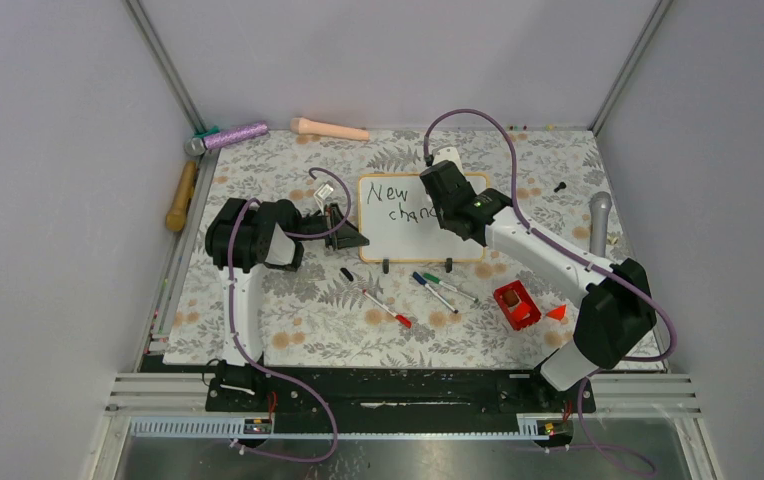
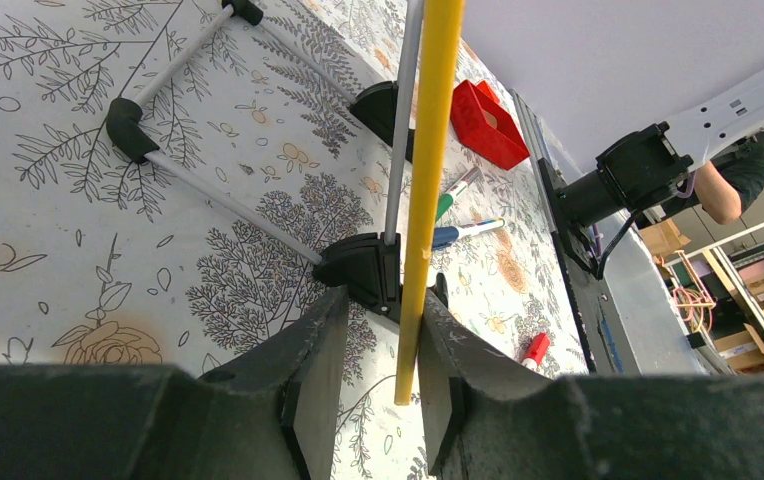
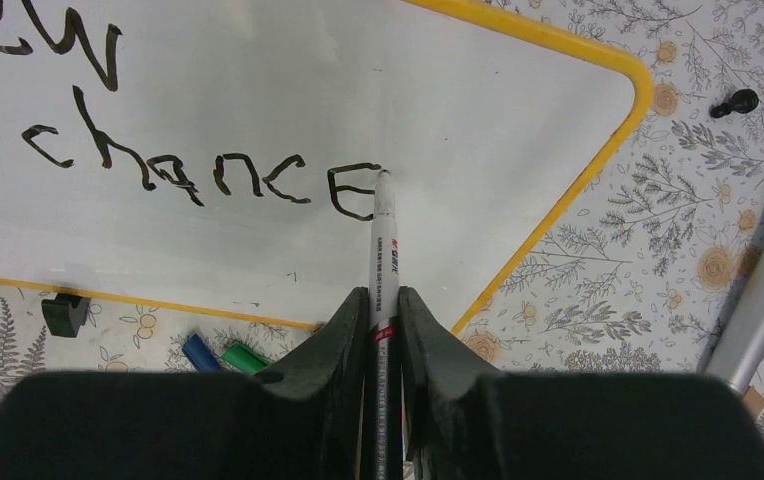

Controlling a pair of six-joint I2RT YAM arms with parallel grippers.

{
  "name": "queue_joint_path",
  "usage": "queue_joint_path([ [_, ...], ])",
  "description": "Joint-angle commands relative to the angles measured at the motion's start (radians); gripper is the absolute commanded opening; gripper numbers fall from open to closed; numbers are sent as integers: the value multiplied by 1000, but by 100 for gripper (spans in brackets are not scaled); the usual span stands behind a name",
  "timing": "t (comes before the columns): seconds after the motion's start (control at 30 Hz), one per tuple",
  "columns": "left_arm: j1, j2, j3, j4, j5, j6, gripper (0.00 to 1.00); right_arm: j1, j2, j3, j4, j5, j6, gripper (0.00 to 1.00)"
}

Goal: Write a sentence on the whiteboard

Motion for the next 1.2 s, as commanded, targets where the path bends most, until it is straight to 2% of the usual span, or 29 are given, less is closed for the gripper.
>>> queue_joint_path([
  [0.0, -2, 26, 10, 6, -14, 42, 31, -13, 10, 46, 25, 29, -5, 0],
  [0.73, -4, 26, 10, 6, -11, 45, 31, -15, -28, -22, 8, -1, 17, 0],
  [1.17, -3, 26, 10, 6, -10, 45, 31, -16, -73, -5, 9, -15, 17, 0],
])
